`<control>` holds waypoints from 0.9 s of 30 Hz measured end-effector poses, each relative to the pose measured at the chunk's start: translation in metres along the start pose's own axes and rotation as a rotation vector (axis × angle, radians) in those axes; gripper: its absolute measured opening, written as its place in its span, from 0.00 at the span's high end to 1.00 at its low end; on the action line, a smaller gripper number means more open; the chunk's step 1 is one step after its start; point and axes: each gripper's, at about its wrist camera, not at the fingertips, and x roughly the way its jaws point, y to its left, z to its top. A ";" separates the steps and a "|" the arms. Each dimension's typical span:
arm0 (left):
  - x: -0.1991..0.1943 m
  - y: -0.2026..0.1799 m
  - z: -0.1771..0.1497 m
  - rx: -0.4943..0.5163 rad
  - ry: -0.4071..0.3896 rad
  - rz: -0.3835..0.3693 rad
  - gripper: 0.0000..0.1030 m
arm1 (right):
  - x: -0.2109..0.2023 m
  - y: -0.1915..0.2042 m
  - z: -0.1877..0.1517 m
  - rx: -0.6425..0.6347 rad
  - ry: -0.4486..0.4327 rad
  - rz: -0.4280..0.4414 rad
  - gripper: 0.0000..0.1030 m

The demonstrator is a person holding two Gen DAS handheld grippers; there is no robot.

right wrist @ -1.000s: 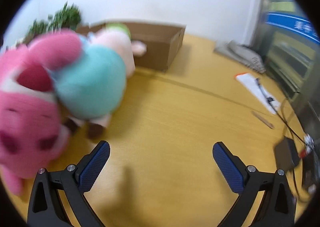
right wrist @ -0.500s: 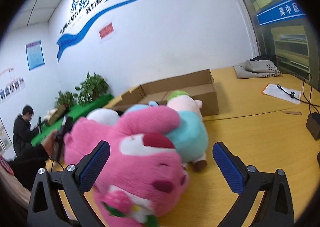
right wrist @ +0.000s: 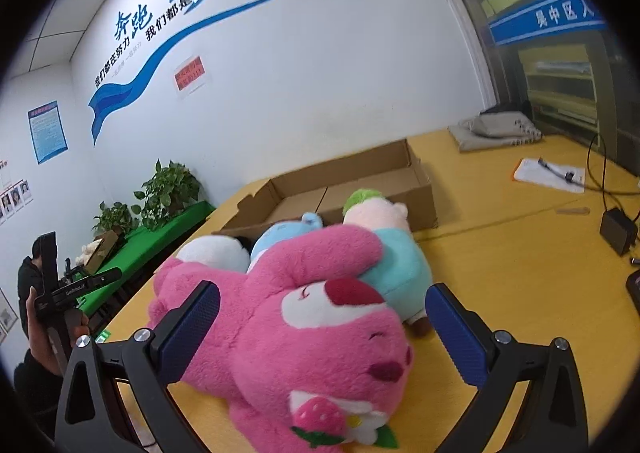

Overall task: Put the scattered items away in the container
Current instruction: 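Move both grippers toward the pink plush bear lying on the table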

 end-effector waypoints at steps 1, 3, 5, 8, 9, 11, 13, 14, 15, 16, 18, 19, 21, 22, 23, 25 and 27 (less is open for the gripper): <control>0.002 -0.011 -0.004 0.023 0.014 -0.018 0.00 | 0.001 0.001 -0.001 0.000 0.015 -0.005 0.00; 0.010 -0.033 -0.008 0.065 0.039 -0.042 0.00 | 0.001 0.004 -0.003 -0.011 0.021 -0.041 0.00; 0.013 -0.051 -0.012 0.099 0.055 -0.071 0.00 | -0.002 0.005 -0.006 -0.008 0.020 -0.082 0.00; 0.016 -0.063 -0.013 0.116 0.066 -0.098 0.00 | -0.002 0.005 -0.011 -0.004 0.040 -0.145 0.00; 0.015 -0.064 -0.014 0.118 0.065 -0.097 0.00 | 0.000 0.005 -0.013 -0.011 0.055 -0.168 0.00; 0.014 -0.068 -0.015 0.118 0.064 -0.106 0.00 | 0.006 0.007 -0.017 -0.026 0.086 -0.207 0.00; 0.012 -0.069 -0.016 0.112 0.064 -0.109 0.00 | 0.011 0.011 -0.020 -0.044 0.116 -0.228 0.00; 0.012 -0.071 -0.017 0.109 0.064 -0.109 0.00 | 0.014 0.013 -0.022 -0.057 0.128 -0.237 0.00; 0.012 -0.072 -0.018 0.107 0.067 -0.109 0.00 | 0.015 0.016 -0.023 -0.070 0.139 -0.245 0.00; 0.012 -0.073 -0.020 0.107 0.070 -0.109 0.00 | 0.017 0.018 -0.025 -0.086 0.147 -0.253 0.00; 0.011 -0.074 -0.024 0.108 0.074 -0.105 0.00 | 0.018 0.023 -0.028 -0.113 0.160 -0.269 0.00; 0.010 -0.075 -0.026 0.109 0.075 -0.106 0.00 | 0.019 0.025 -0.029 -0.119 0.166 -0.272 0.00; 0.007 -0.077 -0.029 0.108 0.074 -0.115 0.00 | 0.018 0.027 -0.031 -0.124 0.173 -0.270 0.00; 0.006 -0.077 -0.030 0.107 0.073 -0.119 0.00 | 0.017 0.028 -0.031 -0.125 0.174 -0.270 0.00; 0.005 -0.078 -0.031 0.106 0.072 -0.124 0.00 | 0.017 0.029 -0.031 -0.128 0.172 -0.271 0.00; 0.003 -0.080 -0.033 0.111 0.073 -0.126 0.00 | 0.014 0.031 -0.032 -0.133 0.170 -0.272 0.00; 0.003 -0.082 -0.034 0.120 0.071 -0.121 0.00 | 0.011 0.033 -0.033 -0.135 0.169 -0.265 0.00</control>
